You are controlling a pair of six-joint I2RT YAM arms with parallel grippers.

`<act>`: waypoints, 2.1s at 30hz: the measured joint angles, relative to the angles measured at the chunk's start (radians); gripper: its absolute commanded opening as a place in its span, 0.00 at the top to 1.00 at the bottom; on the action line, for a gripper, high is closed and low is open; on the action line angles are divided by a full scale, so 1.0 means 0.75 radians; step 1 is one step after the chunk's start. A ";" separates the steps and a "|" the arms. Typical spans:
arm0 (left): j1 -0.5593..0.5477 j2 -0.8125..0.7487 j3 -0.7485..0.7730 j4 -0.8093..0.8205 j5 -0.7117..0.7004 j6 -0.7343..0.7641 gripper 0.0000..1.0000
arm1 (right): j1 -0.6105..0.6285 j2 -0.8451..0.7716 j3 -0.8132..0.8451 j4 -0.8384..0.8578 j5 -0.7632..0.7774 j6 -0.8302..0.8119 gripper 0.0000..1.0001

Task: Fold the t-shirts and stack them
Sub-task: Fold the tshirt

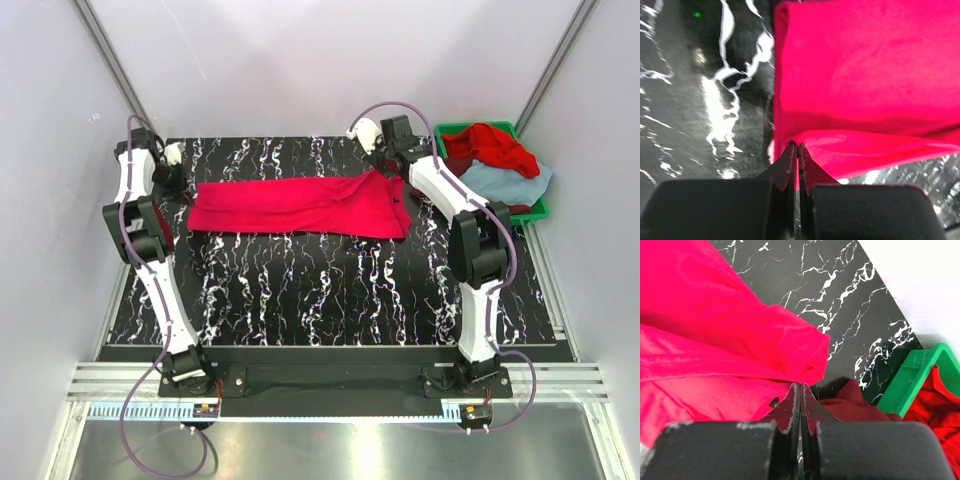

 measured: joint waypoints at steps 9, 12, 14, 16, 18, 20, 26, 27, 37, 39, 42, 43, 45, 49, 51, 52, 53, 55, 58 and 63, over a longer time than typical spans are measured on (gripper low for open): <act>-0.010 0.047 0.115 0.066 -0.066 -0.005 1.00 | -0.008 0.114 0.088 0.000 0.002 -0.009 1.00; -0.019 0.055 0.128 0.083 -0.075 -0.005 1.00 | -0.010 0.150 0.114 -0.001 0.002 -0.009 1.00; -0.028 0.062 0.129 0.094 -0.080 -0.005 1.00 | -0.012 0.166 0.125 0.002 0.002 -0.009 1.00; -0.037 0.071 0.129 0.100 -0.086 -0.005 1.00 | -0.013 0.186 0.138 0.005 0.002 -0.009 1.00; -0.045 0.083 0.129 0.101 -0.091 -0.005 1.00 | -0.014 0.206 0.145 0.019 0.002 -0.008 1.00; -0.049 0.093 0.129 0.103 -0.097 -0.005 1.00 | -0.016 0.225 0.149 0.024 0.003 -0.008 1.00; -0.056 0.099 0.129 0.110 -0.129 -0.009 0.86 | -0.023 0.267 0.158 0.035 0.007 -0.004 0.93; -0.056 0.099 0.129 0.114 -0.145 -0.019 0.68 | -0.023 0.269 0.158 0.039 0.008 0.004 0.78; -0.050 0.006 0.037 0.190 -0.203 -0.054 0.21 | -0.025 0.242 0.204 0.071 0.071 0.084 0.51; -0.051 -0.118 -0.090 0.240 -0.154 -0.075 0.20 | -0.025 0.211 0.194 0.036 0.049 0.120 0.51; -0.061 -0.282 -0.197 0.280 -0.045 -0.101 0.20 | -0.027 0.149 0.192 -0.083 -0.074 0.202 0.51; -0.071 -0.311 -0.205 0.289 -0.004 -0.109 0.19 | -0.028 0.132 0.194 -0.123 -0.125 0.239 0.51; -0.103 -0.344 -0.229 0.326 0.074 -0.125 0.19 | -0.028 0.122 0.212 -0.211 -0.239 0.312 0.51; -0.190 -0.303 -0.303 0.355 0.182 -0.142 0.18 | -0.025 0.136 0.228 -0.371 -0.438 0.414 0.52; -0.228 -0.235 -0.309 0.356 0.207 -0.145 0.18 | -0.024 0.156 0.233 -0.425 -0.503 0.439 0.52; -0.244 -0.201 -0.311 0.355 0.215 -0.146 0.18 | -0.022 0.172 0.243 -0.447 -0.534 0.452 0.52; -0.254 -0.169 -0.312 0.353 0.219 -0.146 0.17 | -0.021 0.193 0.255 -0.466 -0.560 0.462 0.52; -0.269 -0.113 -0.312 0.347 0.218 -0.150 0.17 | -0.019 0.232 0.276 -0.488 -0.602 0.481 0.53; -0.279 -0.075 -0.314 0.345 0.218 -0.159 0.17 | -0.014 0.290 0.306 -0.518 -0.652 0.502 0.53; -0.287 -0.076 -0.314 0.352 0.215 -0.160 0.17 | 0.007 0.384 0.388 -0.542 -0.712 0.532 0.53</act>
